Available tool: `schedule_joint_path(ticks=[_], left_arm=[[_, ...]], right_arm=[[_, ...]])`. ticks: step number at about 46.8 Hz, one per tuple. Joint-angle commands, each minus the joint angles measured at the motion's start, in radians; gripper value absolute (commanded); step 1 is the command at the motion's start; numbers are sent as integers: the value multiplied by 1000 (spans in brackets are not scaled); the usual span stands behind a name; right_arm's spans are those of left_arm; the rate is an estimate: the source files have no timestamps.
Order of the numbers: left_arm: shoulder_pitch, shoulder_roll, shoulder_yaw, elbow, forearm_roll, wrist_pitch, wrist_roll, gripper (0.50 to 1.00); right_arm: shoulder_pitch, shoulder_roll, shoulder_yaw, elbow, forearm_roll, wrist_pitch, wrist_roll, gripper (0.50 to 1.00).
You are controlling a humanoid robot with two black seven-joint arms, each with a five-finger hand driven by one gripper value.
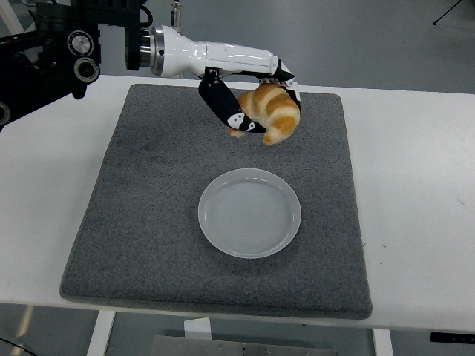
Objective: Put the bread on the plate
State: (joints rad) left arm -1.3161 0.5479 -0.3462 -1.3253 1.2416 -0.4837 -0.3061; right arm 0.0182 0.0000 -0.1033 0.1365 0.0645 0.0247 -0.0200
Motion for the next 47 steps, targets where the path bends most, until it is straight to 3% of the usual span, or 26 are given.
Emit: schedule_joint_path(ticks=[1,18,47], left_arm=[[5,-25,36,-5,21,-9,4,500],[55,-28,134,-29,182,-4,5,500],[150,-83,144,1,397,4,10,500]], right_arm=[[0,0,-1,0,0,0,0,952],[0,0,-1,0,0,0,0,952],[0,0,-1,0,0,1,0,952]])
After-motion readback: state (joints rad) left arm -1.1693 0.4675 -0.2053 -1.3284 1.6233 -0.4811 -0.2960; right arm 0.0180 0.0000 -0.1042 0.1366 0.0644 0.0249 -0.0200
